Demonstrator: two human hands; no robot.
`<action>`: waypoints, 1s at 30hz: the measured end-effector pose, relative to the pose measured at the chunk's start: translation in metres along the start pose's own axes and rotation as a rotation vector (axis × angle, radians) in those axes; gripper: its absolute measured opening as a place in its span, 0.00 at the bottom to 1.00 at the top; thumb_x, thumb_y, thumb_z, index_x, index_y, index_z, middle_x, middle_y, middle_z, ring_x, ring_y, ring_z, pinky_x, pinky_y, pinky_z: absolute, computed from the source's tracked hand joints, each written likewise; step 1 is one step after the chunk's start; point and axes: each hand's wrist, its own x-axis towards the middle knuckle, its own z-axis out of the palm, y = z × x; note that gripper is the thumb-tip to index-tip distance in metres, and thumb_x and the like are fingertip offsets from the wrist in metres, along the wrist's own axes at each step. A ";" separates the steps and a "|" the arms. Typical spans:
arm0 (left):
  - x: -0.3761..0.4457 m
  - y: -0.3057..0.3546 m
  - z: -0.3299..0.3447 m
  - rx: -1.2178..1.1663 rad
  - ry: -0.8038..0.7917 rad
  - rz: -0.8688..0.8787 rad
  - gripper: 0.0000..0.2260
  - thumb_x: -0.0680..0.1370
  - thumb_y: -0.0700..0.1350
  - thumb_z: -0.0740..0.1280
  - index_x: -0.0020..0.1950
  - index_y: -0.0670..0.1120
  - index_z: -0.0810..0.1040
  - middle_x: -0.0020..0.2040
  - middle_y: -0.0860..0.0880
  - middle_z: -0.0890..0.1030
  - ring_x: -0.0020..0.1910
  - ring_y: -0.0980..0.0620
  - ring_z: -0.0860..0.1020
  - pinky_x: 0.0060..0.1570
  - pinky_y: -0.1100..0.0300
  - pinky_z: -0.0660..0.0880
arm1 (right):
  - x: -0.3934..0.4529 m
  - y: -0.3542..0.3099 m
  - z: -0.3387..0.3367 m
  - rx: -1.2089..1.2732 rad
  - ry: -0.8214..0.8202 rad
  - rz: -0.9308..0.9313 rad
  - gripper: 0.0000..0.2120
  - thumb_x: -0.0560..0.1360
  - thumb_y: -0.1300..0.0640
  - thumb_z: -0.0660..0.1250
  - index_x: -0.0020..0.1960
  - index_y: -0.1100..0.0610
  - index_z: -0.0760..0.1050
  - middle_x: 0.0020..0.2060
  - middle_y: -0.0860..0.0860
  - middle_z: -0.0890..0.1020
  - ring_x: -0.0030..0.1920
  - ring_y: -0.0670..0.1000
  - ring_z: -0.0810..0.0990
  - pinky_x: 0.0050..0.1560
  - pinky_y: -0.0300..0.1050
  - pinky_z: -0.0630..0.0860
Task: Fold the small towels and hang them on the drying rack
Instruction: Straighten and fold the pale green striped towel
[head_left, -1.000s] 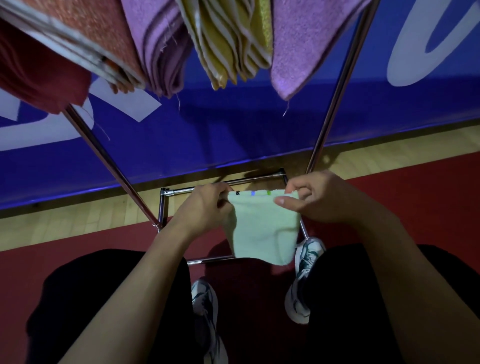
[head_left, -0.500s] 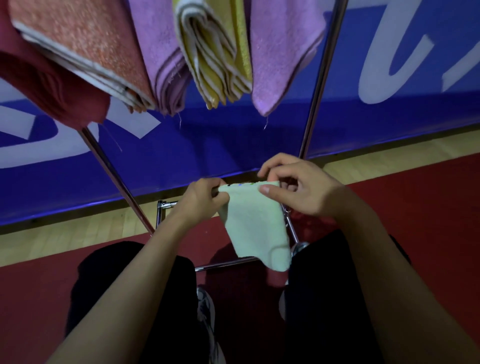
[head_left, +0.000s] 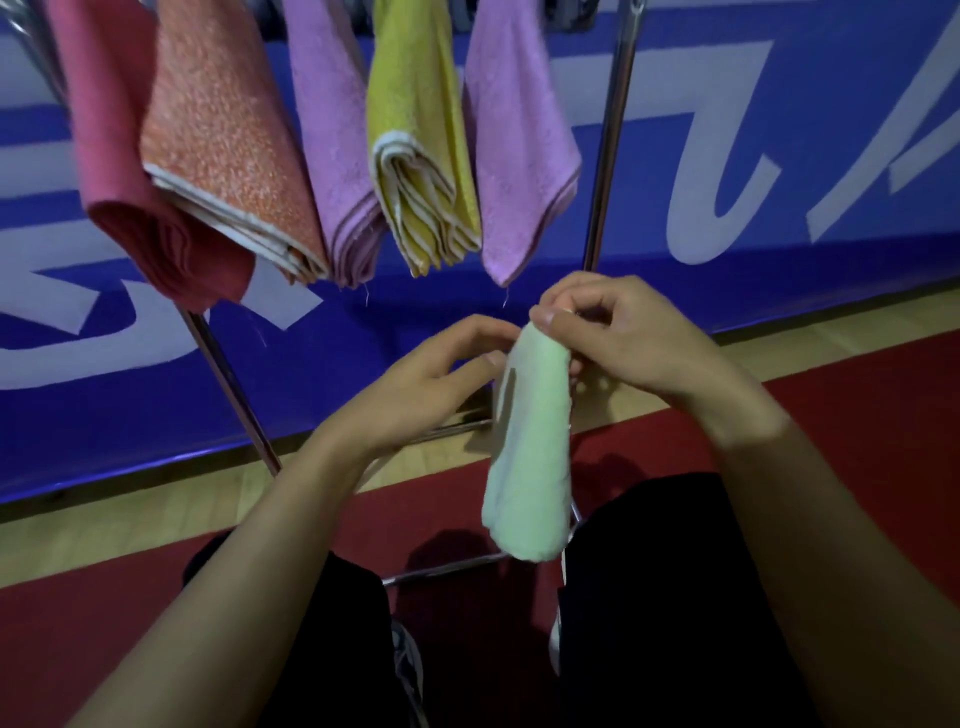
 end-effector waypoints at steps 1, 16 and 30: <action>0.004 0.011 0.003 -0.027 0.005 0.040 0.12 0.87 0.42 0.60 0.69 0.48 0.76 0.66 0.55 0.80 0.69 0.60 0.76 0.68 0.67 0.70 | 0.001 -0.002 -0.006 -0.002 0.002 0.003 0.13 0.80 0.56 0.70 0.42 0.65 0.82 0.50 0.56 0.80 0.37 0.47 0.80 0.37 0.34 0.77; 0.081 0.119 0.007 -0.013 -0.007 0.218 0.11 0.87 0.45 0.62 0.51 0.39 0.77 0.43 0.49 0.78 0.44 0.56 0.75 0.46 0.61 0.72 | 0.012 -0.048 -0.084 0.116 0.163 -0.009 0.18 0.79 0.42 0.65 0.46 0.55 0.84 0.35 0.46 0.79 0.33 0.45 0.78 0.35 0.39 0.73; 0.146 0.158 -0.032 0.225 0.373 0.172 0.11 0.86 0.54 0.61 0.56 0.50 0.80 0.41 0.53 0.81 0.39 0.57 0.77 0.40 0.66 0.72 | 0.083 -0.061 -0.116 0.152 0.349 -0.113 0.13 0.85 0.51 0.62 0.50 0.57 0.79 0.28 0.43 0.74 0.27 0.43 0.72 0.31 0.40 0.72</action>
